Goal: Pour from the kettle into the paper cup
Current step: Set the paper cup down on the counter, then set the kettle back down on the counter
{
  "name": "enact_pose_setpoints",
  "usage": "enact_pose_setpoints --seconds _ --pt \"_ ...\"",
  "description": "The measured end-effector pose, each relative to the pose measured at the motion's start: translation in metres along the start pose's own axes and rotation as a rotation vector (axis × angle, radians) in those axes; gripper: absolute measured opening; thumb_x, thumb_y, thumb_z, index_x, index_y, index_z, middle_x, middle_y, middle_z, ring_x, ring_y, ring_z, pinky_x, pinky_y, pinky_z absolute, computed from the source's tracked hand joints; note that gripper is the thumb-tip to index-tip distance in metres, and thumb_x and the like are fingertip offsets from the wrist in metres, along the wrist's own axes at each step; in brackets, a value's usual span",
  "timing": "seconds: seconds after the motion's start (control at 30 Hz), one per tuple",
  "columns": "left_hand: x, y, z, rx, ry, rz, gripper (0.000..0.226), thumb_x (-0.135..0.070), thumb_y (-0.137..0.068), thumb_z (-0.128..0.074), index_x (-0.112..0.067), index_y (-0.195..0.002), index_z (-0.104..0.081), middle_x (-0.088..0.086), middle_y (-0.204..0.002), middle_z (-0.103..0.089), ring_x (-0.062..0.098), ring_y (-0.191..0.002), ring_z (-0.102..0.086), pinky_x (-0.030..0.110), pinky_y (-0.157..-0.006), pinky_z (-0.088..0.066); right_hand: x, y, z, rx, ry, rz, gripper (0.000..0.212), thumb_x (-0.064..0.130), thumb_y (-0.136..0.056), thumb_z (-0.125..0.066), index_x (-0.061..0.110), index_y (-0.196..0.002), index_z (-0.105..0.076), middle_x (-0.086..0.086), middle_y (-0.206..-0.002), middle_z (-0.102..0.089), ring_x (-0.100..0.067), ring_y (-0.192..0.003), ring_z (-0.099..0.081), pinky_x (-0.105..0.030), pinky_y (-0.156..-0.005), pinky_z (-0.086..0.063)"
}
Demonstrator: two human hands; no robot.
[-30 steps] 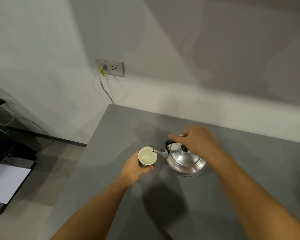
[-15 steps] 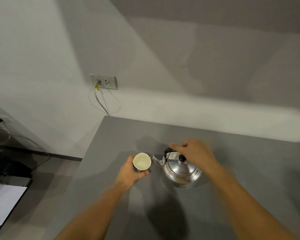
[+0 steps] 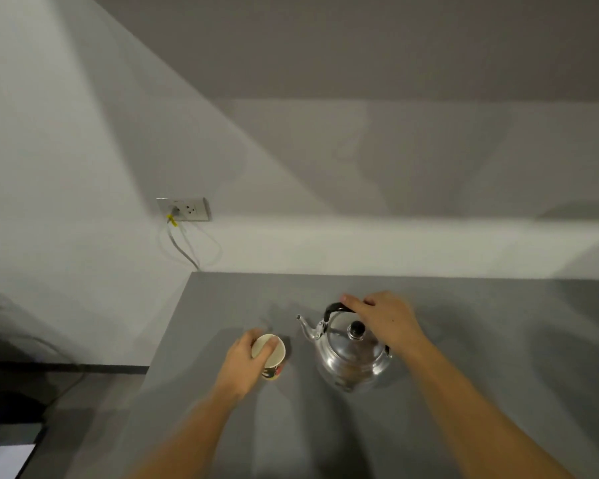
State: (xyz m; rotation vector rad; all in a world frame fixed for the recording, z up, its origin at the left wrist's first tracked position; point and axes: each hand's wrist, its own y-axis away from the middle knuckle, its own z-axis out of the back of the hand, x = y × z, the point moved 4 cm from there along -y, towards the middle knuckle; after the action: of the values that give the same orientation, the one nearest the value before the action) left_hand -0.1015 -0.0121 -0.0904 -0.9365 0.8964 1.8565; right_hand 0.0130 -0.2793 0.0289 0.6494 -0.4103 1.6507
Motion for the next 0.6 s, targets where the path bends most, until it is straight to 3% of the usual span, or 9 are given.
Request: enact_pose_setpoints --seconds 0.13,0.3,0.37,0.5,0.6 --pt "-0.009 -0.008 0.004 -0.044 -0.029 -0.004 0.031 -0.045 -0.098 -0.064 -0.019 -0.114 -0.071 -0.001 -0.110 -0.074 0.019 -0.108 -0.069 0.033 -0.095 -0.050 -0.002 -0.015 0.002 -0.030 -0.060 -0.041 0.069 0.075 -0.080 -0.056 0.015 -0.047 -0.051 0.004 -0.032 -0.042 -0.008 -0.033 -0.043 -0.029 -0.046 -0.034" --pt "-0.025 -0.036 0.007 -0.065 -0.125 0.019 0.042 -0.053 -0.099 -0.055 -0.018 -0.115 -0.072 0.001 -0.107 -0.074 0.021 -0.103 -0.066 0.032 -0.088 -0.047 -0.001 -0.054 0.007 -0.069 -0.142 -0.077 0.071 0.074 -0.080 -0.056 0.012 -0.049 -0.041 0.004 -0.033 -0.035 -0.011 -0.028 -0.034 -0.029 -0.044 -0.032" --pt "-0.031 -0.049 0.006 -0.070 -0.154 0.024 0.042 -0.056 -0.099 -0.053 -0.020 -0.108 -0.072 0.000 -0.100 -0.074 0.022 -0.098 -0.066 0.032 -0.083 -0.045 0.001 -0.072 0.007 -0.087 -0.149 -0.078 0.068 0.073 -0.082 -0.054 0.014 -0.051 -0.035 0.004 -0.039 -0.031 -0.014 -0.034 -0.031 -0.031 -0.045 -0.032" --pt "-0.041 -0.075 0.003 -0.085 -0.241 -0.002 0.044 -0.057 -0.100 -0.048 -0.022 -0.076 -0.060 -0.003 -0.069 -0.063 0.022 -0.073 -0.060 0.033 -0.063 -0.042 0.005 -0.107 0.003 -0.085 -0.115 -0.087 0.065 0.067 -0.086 -0.052 0.013 -0.051 -0.043 -0.001 -0.043 -0.041 -0.019 -0.041 -0.040 -0.031 -0.046 -0.034" --pt "-0.050 -0.094 -0.001 -0.087 -0.298 -0.008 0.049 -0.055 -0.102 -0.047 -0.019 -0.068 -0.053 0.002 -0.062 -0.059 0.027 -0.068 -0.057 0.036 -0.062 -0.040 0.008 -0.131 -0.004 -0.061 -0.099 -0.100 0.063 0.064 -0.085 -0.054 0.010 -0.052 -0.052 0.000 -0.042 -0.044 -0.018 -0.043 -0.043 -0.030 -0.046 -0.036"
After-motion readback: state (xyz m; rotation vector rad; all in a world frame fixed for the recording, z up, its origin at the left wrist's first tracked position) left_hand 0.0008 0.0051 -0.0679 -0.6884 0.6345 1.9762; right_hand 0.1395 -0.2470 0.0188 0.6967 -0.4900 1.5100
